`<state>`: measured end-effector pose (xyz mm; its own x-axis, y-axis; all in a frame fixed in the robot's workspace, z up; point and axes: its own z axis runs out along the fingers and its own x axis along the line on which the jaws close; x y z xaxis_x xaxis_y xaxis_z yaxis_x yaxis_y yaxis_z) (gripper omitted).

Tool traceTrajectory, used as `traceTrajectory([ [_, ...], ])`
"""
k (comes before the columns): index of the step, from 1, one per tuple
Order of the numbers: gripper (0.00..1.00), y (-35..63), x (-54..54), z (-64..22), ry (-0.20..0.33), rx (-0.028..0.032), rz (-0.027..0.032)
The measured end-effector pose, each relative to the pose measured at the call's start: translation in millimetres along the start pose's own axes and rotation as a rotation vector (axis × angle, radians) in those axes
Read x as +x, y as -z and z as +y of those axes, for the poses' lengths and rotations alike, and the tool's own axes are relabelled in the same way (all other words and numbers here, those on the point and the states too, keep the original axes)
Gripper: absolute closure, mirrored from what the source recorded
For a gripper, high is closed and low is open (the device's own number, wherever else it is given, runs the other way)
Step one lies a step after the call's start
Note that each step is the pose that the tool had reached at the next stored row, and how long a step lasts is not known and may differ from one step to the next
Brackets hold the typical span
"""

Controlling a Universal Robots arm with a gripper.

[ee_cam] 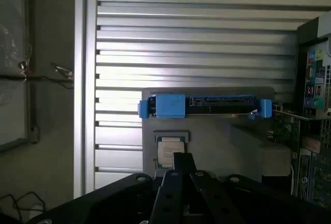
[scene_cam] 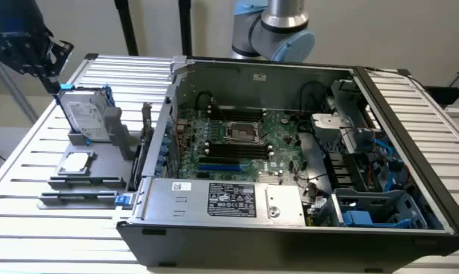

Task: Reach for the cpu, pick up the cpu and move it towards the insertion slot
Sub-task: 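Pick up the cpu and move it towards the insertion slot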

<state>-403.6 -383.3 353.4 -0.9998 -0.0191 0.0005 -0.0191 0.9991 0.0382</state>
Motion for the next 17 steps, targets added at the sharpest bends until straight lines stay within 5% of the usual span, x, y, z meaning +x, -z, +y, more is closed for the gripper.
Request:
traceTrajectory([
  [17,0.89,-0.8,0.9,-4.6,0.000,0.0000,0.0000],
])
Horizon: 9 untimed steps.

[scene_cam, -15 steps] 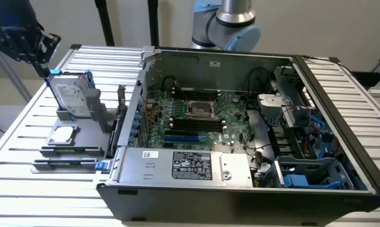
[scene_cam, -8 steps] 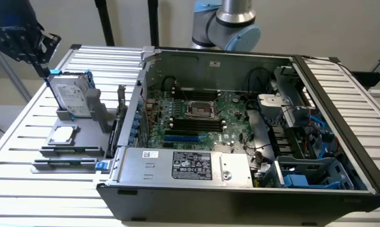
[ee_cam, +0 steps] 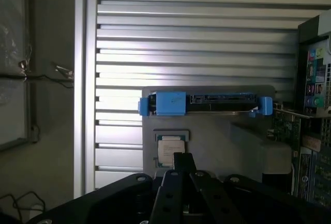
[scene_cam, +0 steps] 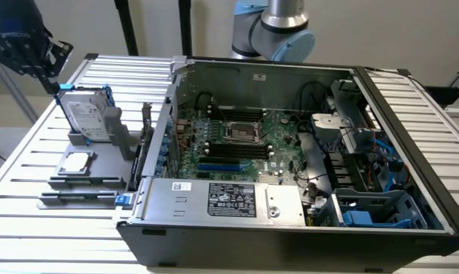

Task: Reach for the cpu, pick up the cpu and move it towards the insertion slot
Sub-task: 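Pick up the cpu and move it towards the insertion slot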

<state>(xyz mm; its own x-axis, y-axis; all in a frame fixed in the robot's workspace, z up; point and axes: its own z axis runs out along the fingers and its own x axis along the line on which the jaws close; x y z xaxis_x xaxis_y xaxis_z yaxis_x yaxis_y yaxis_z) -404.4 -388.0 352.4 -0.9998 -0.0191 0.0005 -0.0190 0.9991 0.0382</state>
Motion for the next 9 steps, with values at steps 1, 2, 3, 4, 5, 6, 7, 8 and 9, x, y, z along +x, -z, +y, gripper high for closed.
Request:
traceTrajectory([
  [1,0.89,-0.1,0.4,-2.9,0.000,0.0001,0.0002],
  [2,0.89,-0.3,1.0,-6.5,0.000,0.0000,0.0001],
  [3,0.89,-0.6,1.6,-9.7,0.000,-0.0001,-0.0001],
  [4,0.89,-0.8,2.1,-13.5,0.000,0.0000,0.0000],
  [5,0.89,-1.0,2.4,-17.3,0.000,0.0000,0.0001],
  [6,0.89,-1.2,2.7,-21.1,0.000,0.0000,0.0002],
  [7,0.89,-1.5,2.8,-24.9,0.000,0.0000,0.0000],
  [8,0.89,-1.9,2.8,-28.5,0.000,0.0000,0.0001],
  [9,0.89,-2.4,3.0,-31.4,0.000,0.0000,0.0000],
])
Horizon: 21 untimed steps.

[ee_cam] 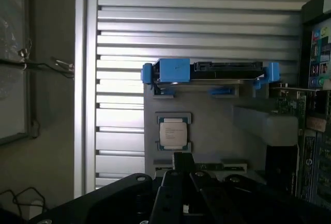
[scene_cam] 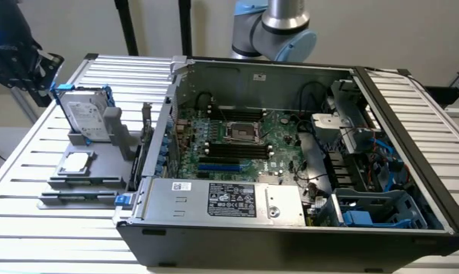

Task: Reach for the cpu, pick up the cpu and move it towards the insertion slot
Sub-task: 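Pick up the cpu and move it towards the insertion slot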

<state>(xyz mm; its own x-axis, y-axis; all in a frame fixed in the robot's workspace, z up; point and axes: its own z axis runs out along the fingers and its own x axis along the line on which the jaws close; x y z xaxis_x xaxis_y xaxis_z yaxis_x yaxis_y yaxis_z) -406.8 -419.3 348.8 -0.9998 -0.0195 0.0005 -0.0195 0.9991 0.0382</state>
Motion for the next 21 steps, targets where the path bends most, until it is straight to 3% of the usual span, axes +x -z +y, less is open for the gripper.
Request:
traceTrajectory([
  [3,0.89,-2.3,0.4,-4.1,0.002,0.0000,0.0000],
  [15,0.89,-3.9,1.1,-4.2,0.030,0.0000,0.0012],
  [18,0.82,-3.9,1.1,-4.2,0.030,0.0000,0.0011],
  [21,0.64,-4.6,1.1,-4.2,0.029,-0.0002,0.0021],
])
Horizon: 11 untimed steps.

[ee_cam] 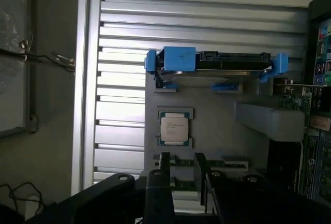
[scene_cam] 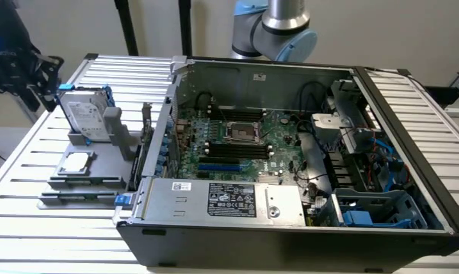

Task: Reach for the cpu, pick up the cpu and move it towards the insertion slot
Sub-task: 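Pick up the cpu and move it towards the insertion slot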

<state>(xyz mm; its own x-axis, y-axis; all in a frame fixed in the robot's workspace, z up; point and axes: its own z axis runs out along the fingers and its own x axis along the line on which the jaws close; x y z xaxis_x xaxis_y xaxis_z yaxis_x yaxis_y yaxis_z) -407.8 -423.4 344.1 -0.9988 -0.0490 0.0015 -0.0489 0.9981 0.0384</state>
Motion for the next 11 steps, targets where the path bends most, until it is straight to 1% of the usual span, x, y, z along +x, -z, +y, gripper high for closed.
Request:
traceTrajectory([
  [1,0.64,-0.4,0.1,0.0,0.000,0.0001,0.0009],
  [4,0.47,-2.3,0.0,-0.2,0.000,0.0000,0.0021],
  [5,0.47,-3.4,0.1,-0.2,0.000,-0.0001,0.0026],
  [6,0.41,-4.9,0.0,-0.2,0.000,-0.0001,0.0033],
  [7,0.41,-6.9,0.0,-0.3,0.000,-0.0001,0.0037],
  [8,0.35,-8.7,0.0,-0.4,0.000,0.0000,0.0039],
  [11,0.35,-14.0,0.0,-0.6,0.000,0.0000,0.0039],
])
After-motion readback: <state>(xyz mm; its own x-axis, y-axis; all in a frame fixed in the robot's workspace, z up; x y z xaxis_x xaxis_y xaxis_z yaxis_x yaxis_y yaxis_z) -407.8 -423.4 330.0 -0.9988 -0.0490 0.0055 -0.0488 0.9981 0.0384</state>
